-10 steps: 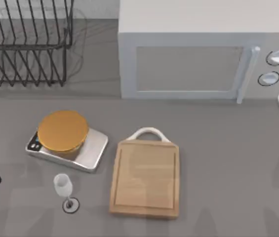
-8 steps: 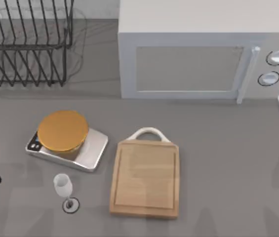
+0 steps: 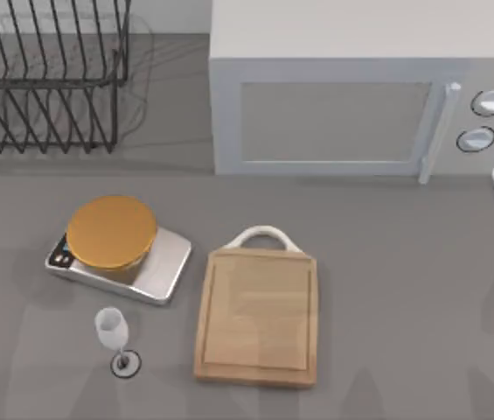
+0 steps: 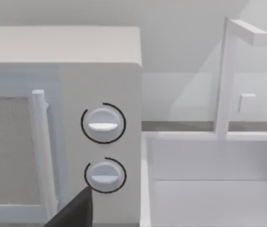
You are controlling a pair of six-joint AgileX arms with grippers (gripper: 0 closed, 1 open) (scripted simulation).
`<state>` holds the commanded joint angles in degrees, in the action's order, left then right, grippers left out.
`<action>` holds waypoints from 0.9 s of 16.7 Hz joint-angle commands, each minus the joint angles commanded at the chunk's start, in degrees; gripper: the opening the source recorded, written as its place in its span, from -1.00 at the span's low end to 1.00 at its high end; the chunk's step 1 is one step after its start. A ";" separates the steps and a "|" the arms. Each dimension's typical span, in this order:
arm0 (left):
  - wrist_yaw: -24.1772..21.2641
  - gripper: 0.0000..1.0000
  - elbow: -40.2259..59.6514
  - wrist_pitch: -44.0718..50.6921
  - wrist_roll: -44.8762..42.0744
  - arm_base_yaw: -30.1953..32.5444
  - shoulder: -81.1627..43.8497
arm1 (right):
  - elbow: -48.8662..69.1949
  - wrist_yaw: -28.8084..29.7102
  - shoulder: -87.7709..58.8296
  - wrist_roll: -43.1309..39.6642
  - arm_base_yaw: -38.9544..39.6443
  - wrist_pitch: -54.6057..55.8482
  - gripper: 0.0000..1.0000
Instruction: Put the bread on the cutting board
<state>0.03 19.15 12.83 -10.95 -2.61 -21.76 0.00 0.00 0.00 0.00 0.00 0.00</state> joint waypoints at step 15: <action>0.02 1.00 59.56 42.76 -34.87 -8.19 -83.48 | 0.00 0.00 0.00 0.00 0.00 0.00 1.00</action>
<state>0.05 78.71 55.59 -45.82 -10.80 -105.24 0.00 0.00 0.00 0.00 0.00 0.00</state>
